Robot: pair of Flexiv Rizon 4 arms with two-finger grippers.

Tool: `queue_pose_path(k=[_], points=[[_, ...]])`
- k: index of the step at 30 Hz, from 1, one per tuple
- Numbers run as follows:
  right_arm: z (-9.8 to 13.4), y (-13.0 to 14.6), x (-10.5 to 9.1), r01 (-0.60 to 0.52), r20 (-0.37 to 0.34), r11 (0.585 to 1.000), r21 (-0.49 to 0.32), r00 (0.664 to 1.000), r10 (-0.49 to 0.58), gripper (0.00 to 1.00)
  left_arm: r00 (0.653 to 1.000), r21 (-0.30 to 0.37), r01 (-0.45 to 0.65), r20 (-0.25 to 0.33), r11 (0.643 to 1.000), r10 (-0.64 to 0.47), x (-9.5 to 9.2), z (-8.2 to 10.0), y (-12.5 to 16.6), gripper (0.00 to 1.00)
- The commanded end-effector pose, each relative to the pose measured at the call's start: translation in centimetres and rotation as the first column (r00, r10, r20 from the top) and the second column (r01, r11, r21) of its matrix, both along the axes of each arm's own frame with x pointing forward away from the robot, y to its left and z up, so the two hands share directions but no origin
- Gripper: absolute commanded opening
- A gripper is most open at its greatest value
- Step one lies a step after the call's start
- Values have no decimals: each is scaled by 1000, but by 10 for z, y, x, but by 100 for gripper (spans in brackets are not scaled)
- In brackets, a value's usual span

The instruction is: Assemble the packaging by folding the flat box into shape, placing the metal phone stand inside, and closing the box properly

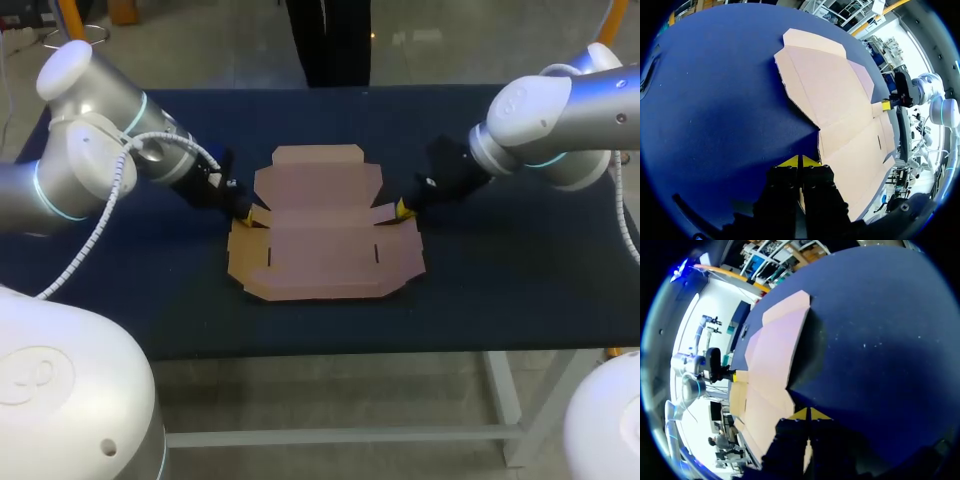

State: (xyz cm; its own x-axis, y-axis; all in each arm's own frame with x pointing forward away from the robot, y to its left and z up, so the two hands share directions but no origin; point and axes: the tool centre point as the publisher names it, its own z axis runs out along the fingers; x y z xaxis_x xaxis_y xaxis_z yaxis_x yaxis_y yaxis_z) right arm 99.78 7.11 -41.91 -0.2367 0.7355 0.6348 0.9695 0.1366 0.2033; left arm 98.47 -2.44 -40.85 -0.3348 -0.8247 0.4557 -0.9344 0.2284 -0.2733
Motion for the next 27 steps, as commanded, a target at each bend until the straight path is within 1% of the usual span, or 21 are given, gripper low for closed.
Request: queue_pose_path(k=[1, 8, 12, 17, 23, 27], points=[[-1, 2, 4, -15, -3, 1000, 6, 1000, 15, 0, 1000, 12, 5, -7, 1000, -5, 3, 1, -3, 0], [0, 5, 5, -26, 3, 1000, 5, 1000, 26, 0, 1000, 20, 4, 0, 1000, -4, 3, 1, -4, 0], [0, 5, 6, -27, 4, 1000, 2, 1000, 27, 0, 1000, 29, -5, 4, 1000, 5, 7, 2, -3, 0], [0, 6, 7, -28, 4, 1000, -1, 1000, 28, 0, 1000, 25, -15, -4, 1000, 15, 13, 3, 0, 0], [4, 9, 6, -29, 10, 1000, -11, 1000, 29, 0, 1000, 35, -27, 6, 999, 27, 6, 11, -5, 0], [7, 11, 4, -30, 20, 999, -20, 999, 31, 0, 1000, 44, -25, 11, 999, 25, 3, 11, -8, 0]])
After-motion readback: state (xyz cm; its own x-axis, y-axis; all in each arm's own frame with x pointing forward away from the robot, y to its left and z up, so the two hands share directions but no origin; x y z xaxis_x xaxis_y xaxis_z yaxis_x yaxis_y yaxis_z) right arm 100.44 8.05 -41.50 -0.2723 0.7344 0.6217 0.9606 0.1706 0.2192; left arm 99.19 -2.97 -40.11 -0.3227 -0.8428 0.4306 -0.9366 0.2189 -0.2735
